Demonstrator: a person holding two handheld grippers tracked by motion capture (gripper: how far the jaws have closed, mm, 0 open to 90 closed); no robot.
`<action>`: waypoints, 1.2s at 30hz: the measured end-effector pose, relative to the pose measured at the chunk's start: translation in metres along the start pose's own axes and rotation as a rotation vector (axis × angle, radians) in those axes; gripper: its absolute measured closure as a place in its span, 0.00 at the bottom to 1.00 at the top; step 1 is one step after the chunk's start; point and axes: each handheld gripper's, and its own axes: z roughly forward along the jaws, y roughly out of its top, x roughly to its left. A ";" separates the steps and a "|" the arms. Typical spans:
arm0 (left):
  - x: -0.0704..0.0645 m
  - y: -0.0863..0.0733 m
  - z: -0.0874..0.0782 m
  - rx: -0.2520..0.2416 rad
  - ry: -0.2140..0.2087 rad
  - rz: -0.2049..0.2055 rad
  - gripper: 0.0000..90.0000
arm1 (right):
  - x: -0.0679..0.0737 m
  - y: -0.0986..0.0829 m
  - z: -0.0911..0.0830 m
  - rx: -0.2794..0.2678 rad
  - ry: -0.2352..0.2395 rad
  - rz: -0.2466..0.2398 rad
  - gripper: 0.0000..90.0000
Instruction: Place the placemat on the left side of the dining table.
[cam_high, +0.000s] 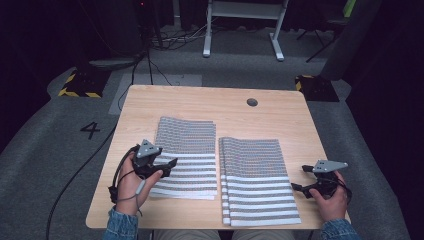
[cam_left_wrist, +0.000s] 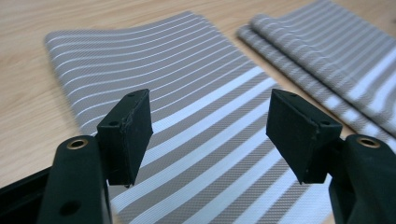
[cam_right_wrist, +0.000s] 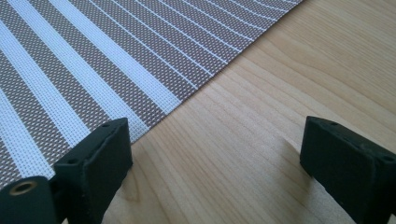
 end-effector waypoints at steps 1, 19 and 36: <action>-0.006 0.001 0.002 0.003 -0.013 0.021 0.35 | 0.000 0.000 0.000 0.000 0.000 0.000 0.10; -0.092 -0.022 0.071 0.212 -0.242 0.272 0.33 | 0.000 0.000 0.000 0.000 0.002 0.001 0.10; -0.092 -0.027 0.089 0.252 -0.214 0.247 0.48 | 0.000 0.000 0.000 0.000 0.000 -0.001 0.10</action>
